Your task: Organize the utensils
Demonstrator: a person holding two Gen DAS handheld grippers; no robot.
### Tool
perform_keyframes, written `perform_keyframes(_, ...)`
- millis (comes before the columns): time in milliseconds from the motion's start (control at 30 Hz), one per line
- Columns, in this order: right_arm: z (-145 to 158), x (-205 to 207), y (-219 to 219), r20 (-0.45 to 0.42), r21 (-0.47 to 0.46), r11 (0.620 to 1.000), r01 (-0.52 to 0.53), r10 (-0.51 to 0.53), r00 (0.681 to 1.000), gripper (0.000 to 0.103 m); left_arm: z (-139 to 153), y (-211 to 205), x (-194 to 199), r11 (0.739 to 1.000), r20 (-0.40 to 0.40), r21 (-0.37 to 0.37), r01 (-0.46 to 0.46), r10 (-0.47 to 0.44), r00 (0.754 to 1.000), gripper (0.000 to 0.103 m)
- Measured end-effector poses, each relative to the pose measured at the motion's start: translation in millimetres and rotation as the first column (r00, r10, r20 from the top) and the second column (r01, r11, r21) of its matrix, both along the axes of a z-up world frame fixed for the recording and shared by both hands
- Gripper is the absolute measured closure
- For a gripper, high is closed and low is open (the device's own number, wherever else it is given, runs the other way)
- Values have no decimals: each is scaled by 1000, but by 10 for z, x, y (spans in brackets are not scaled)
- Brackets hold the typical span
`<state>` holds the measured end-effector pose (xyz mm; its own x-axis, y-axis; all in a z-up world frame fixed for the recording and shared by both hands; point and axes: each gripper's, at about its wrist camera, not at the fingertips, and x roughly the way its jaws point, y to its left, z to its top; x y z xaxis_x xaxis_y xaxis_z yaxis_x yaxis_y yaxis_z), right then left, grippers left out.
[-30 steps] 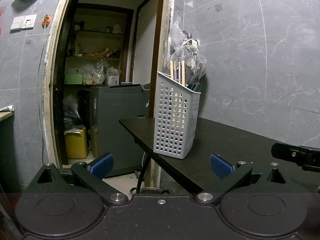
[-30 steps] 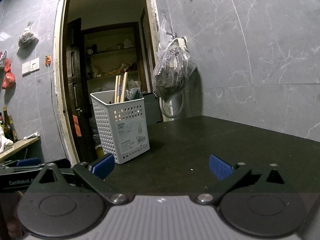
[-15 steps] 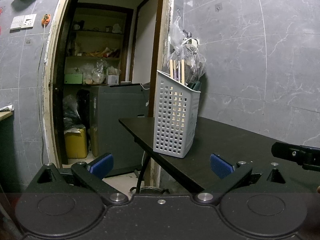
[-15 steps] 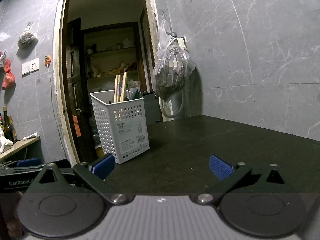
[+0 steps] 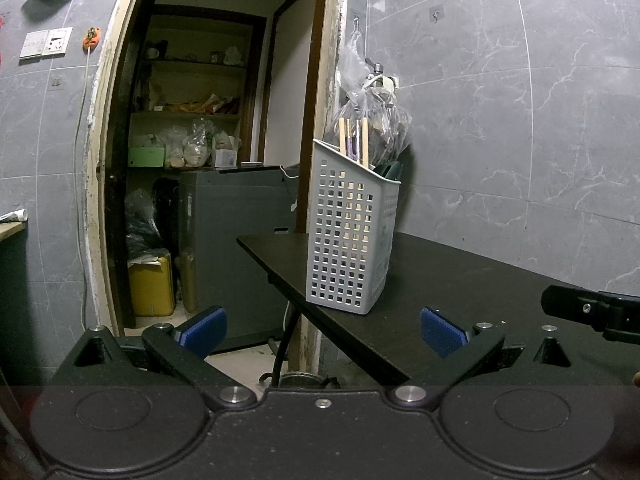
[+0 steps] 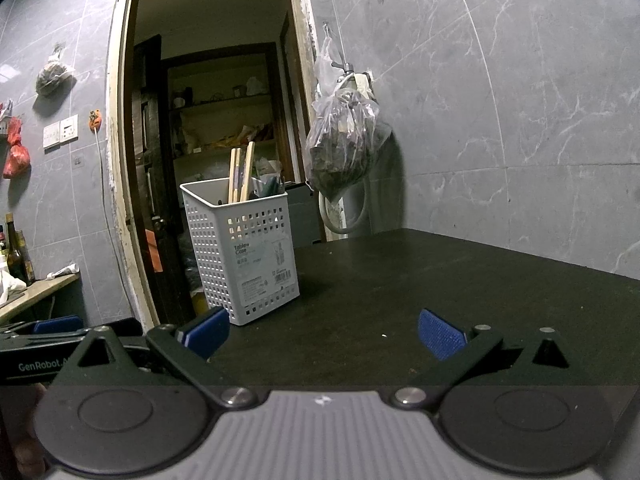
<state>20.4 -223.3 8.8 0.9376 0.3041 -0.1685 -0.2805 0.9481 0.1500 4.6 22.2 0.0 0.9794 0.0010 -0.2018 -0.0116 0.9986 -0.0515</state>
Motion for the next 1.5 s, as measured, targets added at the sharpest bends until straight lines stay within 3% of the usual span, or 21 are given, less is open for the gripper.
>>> perform_keyframes(1500,-46,-5,25,-8,-1,1000,-5,5,1000,0,-26,-27,40,1000,-8,1,10,-9,1000,1)
